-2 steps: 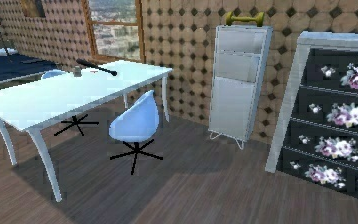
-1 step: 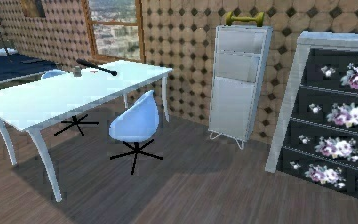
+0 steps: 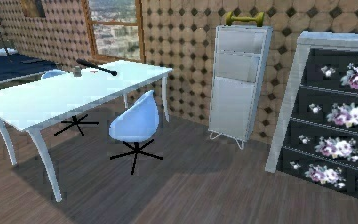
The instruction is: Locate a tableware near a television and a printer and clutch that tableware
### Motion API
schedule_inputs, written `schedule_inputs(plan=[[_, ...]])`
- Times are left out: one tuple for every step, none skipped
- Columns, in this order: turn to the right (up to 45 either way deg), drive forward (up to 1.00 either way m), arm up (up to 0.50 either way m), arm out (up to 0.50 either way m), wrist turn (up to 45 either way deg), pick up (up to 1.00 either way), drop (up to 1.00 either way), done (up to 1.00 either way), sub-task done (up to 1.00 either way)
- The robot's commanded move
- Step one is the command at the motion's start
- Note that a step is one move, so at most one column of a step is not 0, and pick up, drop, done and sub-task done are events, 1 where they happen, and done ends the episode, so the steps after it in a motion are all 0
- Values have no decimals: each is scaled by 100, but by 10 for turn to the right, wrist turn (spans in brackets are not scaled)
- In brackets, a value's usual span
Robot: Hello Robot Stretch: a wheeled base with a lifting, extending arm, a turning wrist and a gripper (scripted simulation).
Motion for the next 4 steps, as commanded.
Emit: schedule_inputs(plan=[[0, 0, -28, 0, 0, 0, 0, 0, 0], [0, 0, 0, 0, 0, 100, 0, 0, 0], [0, 0, 10, 0, 0, 0, 0, 0, 0], [0, 0, 0, 0, 0, 0, 0, 100, 0]])
